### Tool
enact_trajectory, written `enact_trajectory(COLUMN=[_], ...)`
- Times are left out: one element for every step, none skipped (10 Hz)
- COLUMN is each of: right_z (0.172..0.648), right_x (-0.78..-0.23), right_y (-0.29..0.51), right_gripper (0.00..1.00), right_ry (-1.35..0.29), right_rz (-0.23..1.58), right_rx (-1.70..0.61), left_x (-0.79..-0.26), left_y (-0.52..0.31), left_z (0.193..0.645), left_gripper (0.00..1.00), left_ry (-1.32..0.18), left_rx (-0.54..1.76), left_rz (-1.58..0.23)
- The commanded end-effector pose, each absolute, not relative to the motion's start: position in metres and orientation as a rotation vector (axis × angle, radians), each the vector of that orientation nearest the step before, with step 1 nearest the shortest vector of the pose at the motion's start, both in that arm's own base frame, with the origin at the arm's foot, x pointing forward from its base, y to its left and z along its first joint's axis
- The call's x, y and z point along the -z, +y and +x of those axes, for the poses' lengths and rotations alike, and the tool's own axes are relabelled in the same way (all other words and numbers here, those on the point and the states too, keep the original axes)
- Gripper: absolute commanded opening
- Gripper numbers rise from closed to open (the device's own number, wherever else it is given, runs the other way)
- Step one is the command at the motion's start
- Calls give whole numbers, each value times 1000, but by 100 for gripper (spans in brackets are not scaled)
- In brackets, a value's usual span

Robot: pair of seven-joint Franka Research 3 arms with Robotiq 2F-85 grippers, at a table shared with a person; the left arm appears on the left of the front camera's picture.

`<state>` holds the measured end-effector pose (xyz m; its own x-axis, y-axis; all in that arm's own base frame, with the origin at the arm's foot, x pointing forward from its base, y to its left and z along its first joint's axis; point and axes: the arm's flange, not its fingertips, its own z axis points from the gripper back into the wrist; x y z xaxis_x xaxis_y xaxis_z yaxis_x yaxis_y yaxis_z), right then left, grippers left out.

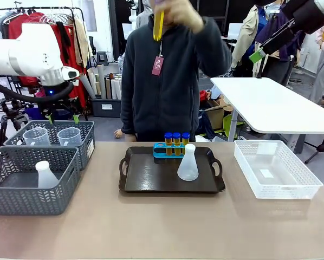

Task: Prepare the laboratory tools.
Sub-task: Pick up one Large Measuring Cup and place it on the Handle tray.

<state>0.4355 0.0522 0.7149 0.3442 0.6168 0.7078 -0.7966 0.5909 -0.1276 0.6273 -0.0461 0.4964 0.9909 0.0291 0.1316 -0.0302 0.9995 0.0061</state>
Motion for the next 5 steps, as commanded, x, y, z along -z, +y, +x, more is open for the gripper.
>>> enact_trajectory(right_z=[435,435,435,435,435], right_x=[-716,-716,-716,-716,-716], right_y=[52,52,52,52,52], right_gripper=[100,100,100,100,100], right_ry=[-798,-798,-798,-798,-798], right_rz=[262,262,262,262,262], right_rx=[-939,-939,-939,-939,-939], left_x=[-478,-478,-485,-485,-485], left_y=[-40,-40,-45,-45,-45], left_z=[612,614,625,625,625], left_gripper=[100,100,100,100,100], left_ry=[-121,-113,-126,-126,-126], left_rx=[-56,-27,-40,-40,-40], left_rz=[-13,-36,7,7,7])
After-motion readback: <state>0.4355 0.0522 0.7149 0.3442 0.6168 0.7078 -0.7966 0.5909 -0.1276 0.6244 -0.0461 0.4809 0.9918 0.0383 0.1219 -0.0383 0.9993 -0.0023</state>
